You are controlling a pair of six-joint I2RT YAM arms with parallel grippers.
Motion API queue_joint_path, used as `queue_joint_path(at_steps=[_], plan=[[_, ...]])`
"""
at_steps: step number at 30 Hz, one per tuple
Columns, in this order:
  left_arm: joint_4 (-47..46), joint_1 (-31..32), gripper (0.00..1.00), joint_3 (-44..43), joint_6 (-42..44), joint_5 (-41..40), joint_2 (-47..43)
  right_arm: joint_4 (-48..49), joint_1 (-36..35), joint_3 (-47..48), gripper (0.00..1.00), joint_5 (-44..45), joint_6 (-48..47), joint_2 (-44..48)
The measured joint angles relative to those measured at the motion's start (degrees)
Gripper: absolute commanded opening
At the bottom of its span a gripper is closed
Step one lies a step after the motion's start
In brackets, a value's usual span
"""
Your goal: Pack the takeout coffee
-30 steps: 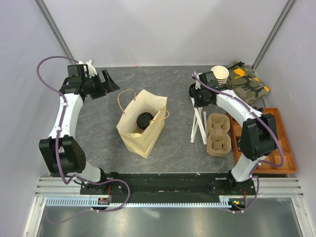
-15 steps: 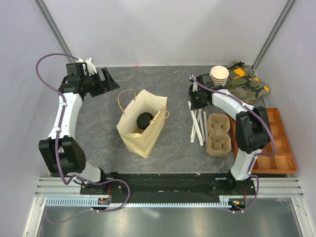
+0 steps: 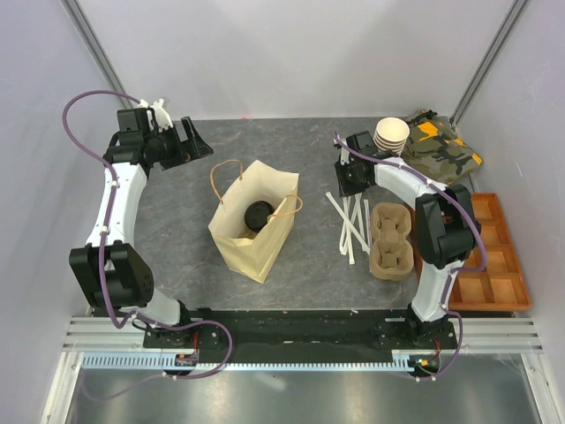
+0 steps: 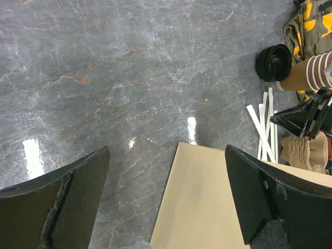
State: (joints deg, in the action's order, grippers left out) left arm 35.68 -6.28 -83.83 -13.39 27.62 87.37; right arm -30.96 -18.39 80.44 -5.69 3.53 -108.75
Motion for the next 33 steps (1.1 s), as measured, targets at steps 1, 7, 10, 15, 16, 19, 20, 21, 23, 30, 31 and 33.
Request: queue_joint_path(at_steps=[1,7,10,15,16,19,20,21,23,30,31,33], plan=[[0.0,0.0,1.0,0.0,0.0,0.0,0.2,-0.2,0.0,0.3,0.3,-0.1,-0.4,-0.4],[0.2,0.0,1.0,0.0,0.0,0.0,0.8,-3.8,-0.9,5.8,0.34,-1.9,-4.8,-4.9],[0.2,0.0,1.0,0.0,0.0,0.0,0.7,-6.3,-1.6,10.0,0.37,-2.5,-7.4,-8.1],[0.2,0.0,1.0,0.0,0.0,0.0,0.7,-11.1,-2.1,14.7,0.47,-3.2,-10.3,-11.1],[0.2,0.0,1.0,0.0,0.0,0.0,0.7,-11.7,-2.1,15.4,0.47,-3.3,-10.7,-11.6],[0.2,0.0,1.0,0.0,0.0,0.0,0.7,-14.2,-2.4,17.7,0.46,-3.3,-11.8,-13.6],[0.2,0.0,1.0,0.0,0.0,0.0,0.7,-15.1,-2.4,18.3,0.46,-3.3,-12.0,-14.2],[0.2,0.0,1.0,0.0,0.0,0.0,0.7,-15.8,-2.5,18.7,0.46,-3.2,-12.2,-14.9],[0.2,0.0,1.0,0.0,0.0,0.0,0.7,-17.1,-2.7,19.2,0.45,-3.2,-12.4,-15.9],[0.2,0.0,1.0,0.0,0.0,0.0,0.7,-21.2,-2.8,23.5,0.43,-3.5,-12.6,-19.8],[0.2,0.0,1.0,0.0,0.0,0.0,0.7,-21.7,-2.8,24.4,0.43,-3.6,-12.5,-20.4],[0.2,0.0,1.0,0.0,0.0,0.0,0.7,-22.1,-2.8,25.5,0.42,-3.9,-12.5,-21.1]])
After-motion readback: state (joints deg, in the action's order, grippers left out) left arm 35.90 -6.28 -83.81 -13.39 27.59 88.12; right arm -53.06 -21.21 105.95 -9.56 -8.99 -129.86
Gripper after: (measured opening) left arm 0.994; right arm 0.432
